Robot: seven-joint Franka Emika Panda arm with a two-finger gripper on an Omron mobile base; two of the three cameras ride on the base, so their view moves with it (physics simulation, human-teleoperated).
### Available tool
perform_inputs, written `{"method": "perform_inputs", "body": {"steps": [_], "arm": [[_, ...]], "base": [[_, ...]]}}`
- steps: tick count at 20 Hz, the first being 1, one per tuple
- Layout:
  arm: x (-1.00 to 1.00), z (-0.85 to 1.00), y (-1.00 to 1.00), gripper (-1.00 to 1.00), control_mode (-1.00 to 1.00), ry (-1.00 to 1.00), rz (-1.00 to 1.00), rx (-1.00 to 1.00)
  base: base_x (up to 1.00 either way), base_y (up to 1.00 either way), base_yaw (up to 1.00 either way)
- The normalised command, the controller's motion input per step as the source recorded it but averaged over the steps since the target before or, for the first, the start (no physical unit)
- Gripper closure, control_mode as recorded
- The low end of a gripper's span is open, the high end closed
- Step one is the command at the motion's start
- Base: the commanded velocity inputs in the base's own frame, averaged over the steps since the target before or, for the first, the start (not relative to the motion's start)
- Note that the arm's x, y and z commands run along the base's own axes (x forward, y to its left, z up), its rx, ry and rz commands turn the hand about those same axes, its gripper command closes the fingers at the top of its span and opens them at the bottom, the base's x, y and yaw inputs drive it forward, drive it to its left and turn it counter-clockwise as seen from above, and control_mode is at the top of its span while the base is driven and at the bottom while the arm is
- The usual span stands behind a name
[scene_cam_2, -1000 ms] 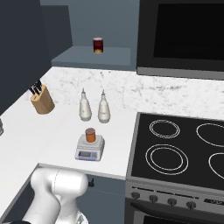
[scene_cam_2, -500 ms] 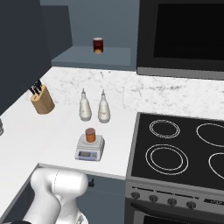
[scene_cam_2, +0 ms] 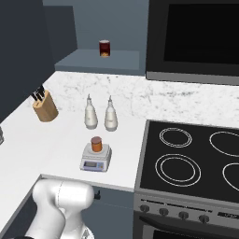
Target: Pick the jam and place it on the digital scale for weighing, and close the cabinet.
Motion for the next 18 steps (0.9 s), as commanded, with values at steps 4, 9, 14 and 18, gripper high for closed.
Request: {"method": "perform_inputs", "body": {"steps": [4,9,14,18], "arm": [[0.24,-0.1,0.02,-1.0,-1.0,0.0,0.0,0.0],[0.2,-0.12,0.04,-1.0,-1.0,0.0,0.0,0.0],[0.19,-0.15,0.15,-1.0,-1.0,0.0,0.0,0.0],[0.18,-0.12,0.18,-1.0,-1.0,0.0,0.0,0.0]], "base": [[0.0,0.0,0.0],[0.0,0.0,0.0],[0.0,0.0,0.0],[0.0,0.0,0.0]]}}
